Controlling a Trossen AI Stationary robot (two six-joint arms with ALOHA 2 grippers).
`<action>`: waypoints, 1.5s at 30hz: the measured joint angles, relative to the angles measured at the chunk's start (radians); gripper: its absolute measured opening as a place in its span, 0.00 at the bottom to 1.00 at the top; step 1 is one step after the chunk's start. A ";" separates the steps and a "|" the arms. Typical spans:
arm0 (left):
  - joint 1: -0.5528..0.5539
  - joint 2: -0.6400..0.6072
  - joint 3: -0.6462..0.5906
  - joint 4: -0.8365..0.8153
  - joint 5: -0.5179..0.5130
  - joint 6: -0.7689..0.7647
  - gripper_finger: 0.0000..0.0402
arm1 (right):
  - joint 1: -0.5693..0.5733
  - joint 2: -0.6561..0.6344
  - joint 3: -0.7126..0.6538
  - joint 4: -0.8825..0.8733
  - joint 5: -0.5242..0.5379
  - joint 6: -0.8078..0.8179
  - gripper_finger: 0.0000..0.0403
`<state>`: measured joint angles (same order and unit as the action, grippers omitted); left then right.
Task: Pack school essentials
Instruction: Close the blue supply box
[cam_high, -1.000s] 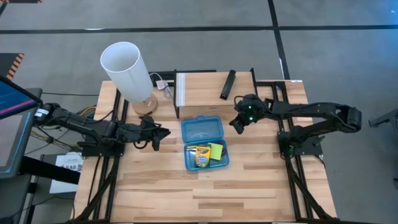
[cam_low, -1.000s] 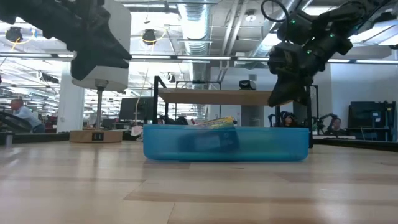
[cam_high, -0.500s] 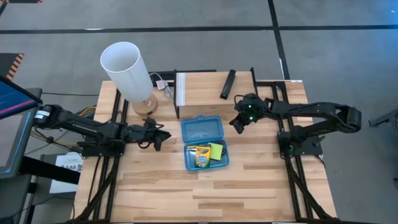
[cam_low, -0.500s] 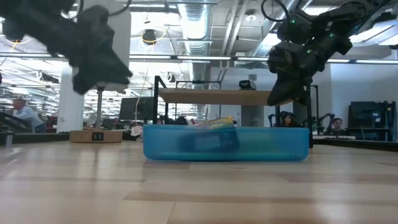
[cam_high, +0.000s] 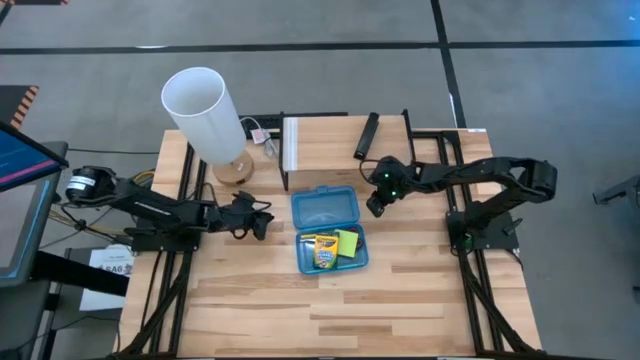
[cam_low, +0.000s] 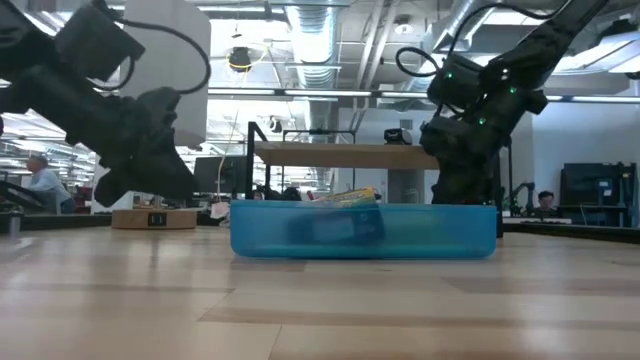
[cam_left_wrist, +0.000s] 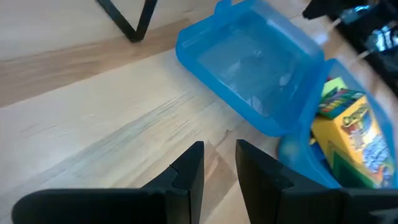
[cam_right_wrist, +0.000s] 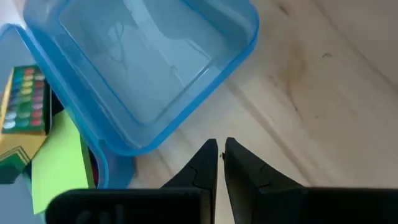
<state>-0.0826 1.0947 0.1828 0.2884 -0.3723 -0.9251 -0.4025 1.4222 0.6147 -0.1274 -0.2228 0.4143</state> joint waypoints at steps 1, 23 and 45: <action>0.004 0.018 0.007 0.002 0.002 0.006 0.20 | 0.002 0.006 0.000 0.006 0.002 -0.003 0.13; 0.079 0.525 0.312 0.024 0.062 0.235 0.20 | 0.149 0.182 0.001 0.161 0.207 -0.149 0.13; 0.016 0.482 0.365 -0.028 0.064 0.269 0.20 | 0.200 0.042 -0.002 0.099 0.127 -0.134 0.13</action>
<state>-0.0671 1.5766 0.5480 0.2609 -0.3082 -0.6564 -0.2027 1.4646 0.6126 -0.0282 -0.0954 0.2802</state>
